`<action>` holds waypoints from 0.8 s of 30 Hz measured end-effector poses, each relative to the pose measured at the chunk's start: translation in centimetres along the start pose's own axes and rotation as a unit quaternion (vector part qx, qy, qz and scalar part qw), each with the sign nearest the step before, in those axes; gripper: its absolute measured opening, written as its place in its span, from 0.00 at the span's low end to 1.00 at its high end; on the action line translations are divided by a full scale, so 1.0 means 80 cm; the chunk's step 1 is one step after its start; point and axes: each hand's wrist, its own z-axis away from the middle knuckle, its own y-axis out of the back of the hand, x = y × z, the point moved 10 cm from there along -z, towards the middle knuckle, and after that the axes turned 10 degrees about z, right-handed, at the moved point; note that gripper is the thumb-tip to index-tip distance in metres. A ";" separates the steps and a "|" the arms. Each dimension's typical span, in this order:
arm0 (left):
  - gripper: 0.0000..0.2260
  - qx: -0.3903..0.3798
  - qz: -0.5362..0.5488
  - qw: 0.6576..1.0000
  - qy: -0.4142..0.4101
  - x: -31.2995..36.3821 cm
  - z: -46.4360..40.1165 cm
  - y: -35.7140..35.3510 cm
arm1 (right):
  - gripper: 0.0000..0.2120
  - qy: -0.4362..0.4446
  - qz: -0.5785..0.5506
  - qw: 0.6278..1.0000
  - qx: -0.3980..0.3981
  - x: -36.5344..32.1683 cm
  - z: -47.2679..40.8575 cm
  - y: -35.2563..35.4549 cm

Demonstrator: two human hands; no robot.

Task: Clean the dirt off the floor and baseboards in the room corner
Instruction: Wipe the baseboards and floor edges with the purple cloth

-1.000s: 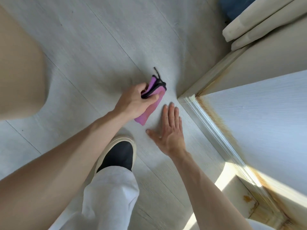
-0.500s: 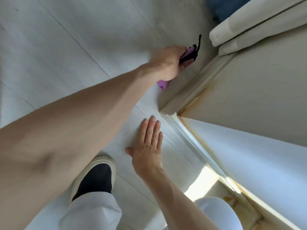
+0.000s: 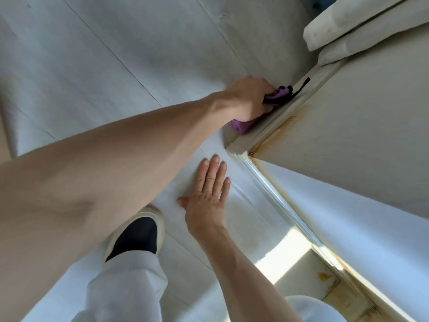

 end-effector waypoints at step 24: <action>0.08 -0.020 -0.065 0.994 0.080 -0.071 0.122 -0.026 | 0.54 0.020 -0.021 0.997 -0.072 -0.001 0.001 -0.003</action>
